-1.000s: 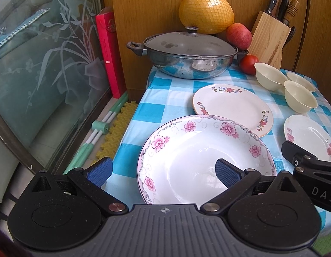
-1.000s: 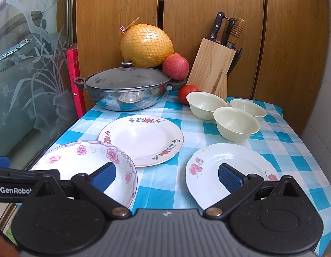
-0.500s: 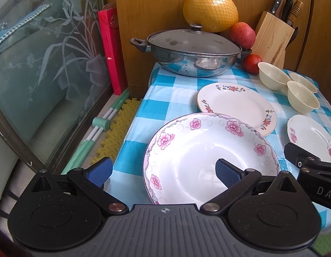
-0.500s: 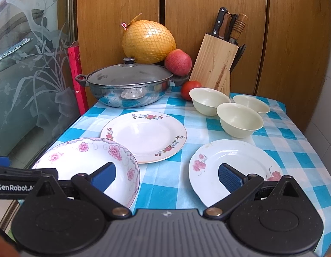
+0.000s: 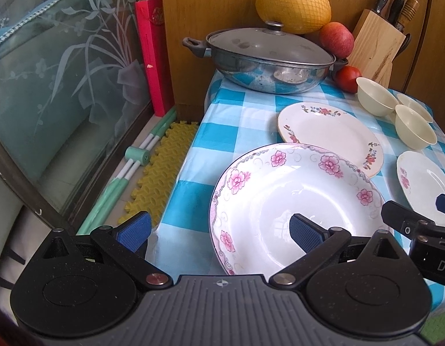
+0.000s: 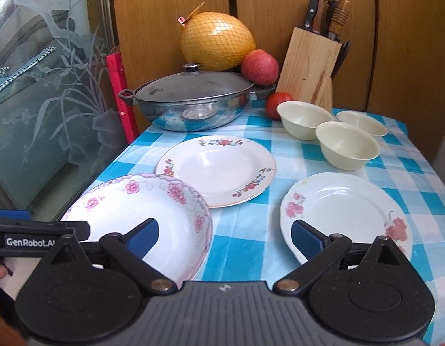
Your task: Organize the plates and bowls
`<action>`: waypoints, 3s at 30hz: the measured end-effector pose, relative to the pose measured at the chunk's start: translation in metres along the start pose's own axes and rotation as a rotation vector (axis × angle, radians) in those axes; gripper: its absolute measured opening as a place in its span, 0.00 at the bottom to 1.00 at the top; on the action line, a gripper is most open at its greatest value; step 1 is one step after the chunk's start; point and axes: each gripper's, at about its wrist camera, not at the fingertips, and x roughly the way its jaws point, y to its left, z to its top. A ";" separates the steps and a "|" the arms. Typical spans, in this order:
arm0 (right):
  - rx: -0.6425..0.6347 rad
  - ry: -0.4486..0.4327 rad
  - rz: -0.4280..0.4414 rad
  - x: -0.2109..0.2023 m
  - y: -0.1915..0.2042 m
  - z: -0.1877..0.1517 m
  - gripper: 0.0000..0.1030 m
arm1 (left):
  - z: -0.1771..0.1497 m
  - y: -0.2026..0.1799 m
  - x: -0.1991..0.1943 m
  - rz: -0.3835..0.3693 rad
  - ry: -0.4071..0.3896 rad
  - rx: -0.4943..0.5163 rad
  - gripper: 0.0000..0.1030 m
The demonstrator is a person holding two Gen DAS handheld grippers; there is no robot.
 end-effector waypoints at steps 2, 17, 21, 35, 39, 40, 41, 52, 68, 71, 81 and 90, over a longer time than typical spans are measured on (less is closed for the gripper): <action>-0.001 0.012 0.012 0.003 0.001 0.000 0.88 | 0.000 0.001 0.002 -0.005 0.007 0.003 0.99; 0.040 0.124 0.117 0.027 -0.006 0.001 0.65 | 0.003 0.001 0.027 -0.023 0.094 0.023 0.90; 0.038 0.150 0.132 0.032 -0.008 0.001 0.53 | 0.005 -0.001 0.035 -0.033 0.121 0.030 0.85; 0.056 0.176 0.177 0.041 -0.013 0.006 0.47 | 0.016 -0.003 0.036 -0.052 0.122 0.042 0.83; 0.097 0.188 0.173 0.044 -0.023 0.009 0.47 | 0.023 -0.008 0.040 -0.061 0.130 0.065 0.83; 0.107 0.189 0.173 0.045 -0.025 0.010 0.47 | 0.026 -0.008 0.039 -0.057 0.121 0.069 0.83; 0.114 0.183 0.173 0.044 -0.028 0.012 0.47 | 0.029 -0.008 0.039 -0.053 0.109 0.073 0.83; 0.164 0.147 0.143 0.058 -0.050 0.037 0.47 | 0.060 -0.031 0.052 -0.087 0.087 0.119 0.81; 0.198 0.138 0.107 0.100 -0.075 0.071 0.47 | 0.109 -0.053 0.091 -0.178 0.088 0.080 0.82; 0.209 0.148 0.107 0.111 -0.080 0.076 0.47 | 0.115 -0.053 0.103 -0.223 0.116 0.060 0.82; 0.298 0.217 0.171 0.136 -0.095 0.079 0.45 | 0.121 -0.058 0.141 -0.246 0.195 0.046 0.77; 0.348 0.254 0.194 0.145 -0.104 0.074 0.34 | 0.118 -0.075 0.143 -0.249 0.187 0.115 0.73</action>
